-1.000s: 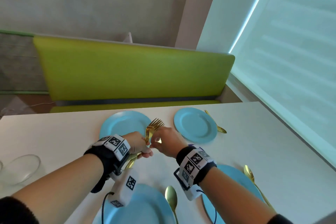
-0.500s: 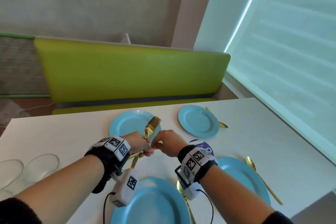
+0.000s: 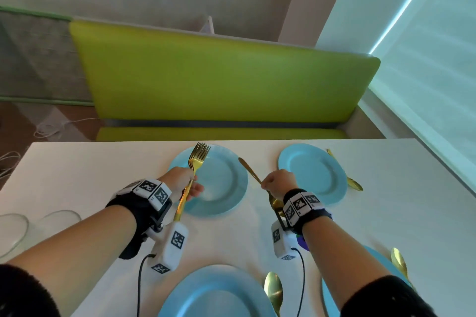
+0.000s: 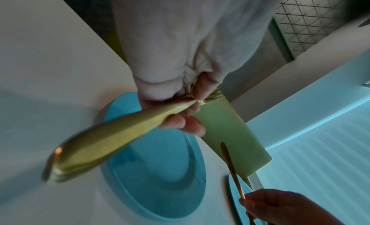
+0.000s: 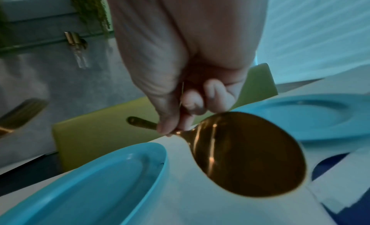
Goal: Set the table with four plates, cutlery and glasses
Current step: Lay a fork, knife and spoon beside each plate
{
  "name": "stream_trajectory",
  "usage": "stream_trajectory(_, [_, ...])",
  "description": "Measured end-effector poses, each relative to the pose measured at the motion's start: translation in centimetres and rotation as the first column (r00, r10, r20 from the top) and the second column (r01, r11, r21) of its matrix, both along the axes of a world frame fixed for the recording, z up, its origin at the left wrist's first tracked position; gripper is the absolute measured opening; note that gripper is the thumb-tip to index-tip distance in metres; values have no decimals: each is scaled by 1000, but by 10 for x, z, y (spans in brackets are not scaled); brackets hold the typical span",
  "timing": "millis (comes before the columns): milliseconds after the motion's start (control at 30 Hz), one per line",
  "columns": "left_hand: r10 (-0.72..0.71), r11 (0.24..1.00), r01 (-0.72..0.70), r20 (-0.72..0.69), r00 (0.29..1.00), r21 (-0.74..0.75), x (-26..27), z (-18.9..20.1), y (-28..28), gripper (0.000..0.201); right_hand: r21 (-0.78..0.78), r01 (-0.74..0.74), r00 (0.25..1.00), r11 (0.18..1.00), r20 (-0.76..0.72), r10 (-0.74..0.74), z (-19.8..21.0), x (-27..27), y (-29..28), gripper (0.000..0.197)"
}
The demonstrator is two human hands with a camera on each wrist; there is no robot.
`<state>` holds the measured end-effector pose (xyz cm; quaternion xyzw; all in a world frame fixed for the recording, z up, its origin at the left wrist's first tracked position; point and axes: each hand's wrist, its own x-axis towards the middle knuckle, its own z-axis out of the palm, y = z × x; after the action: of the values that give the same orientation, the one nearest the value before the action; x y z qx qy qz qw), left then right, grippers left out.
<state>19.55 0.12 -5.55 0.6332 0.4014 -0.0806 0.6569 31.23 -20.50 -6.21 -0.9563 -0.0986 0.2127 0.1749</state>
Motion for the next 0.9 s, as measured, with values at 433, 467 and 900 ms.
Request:
stream_trajectory(433, [-87,996,87,-2,996,28,38,-27,6,28,14,278,953,960,-126,-274,-35,40,41,34])
stream_trajectory(467, [-89,995,89,-6,996,40,40,-29,6,28,14,263,956,965,-136,-259,-41,42,43,34])
stream_trajectory(900, [-105,992,107,-31,994,73,52,-43,7,24,-86,204,976,975,-59,-209,-65,53,53,26])
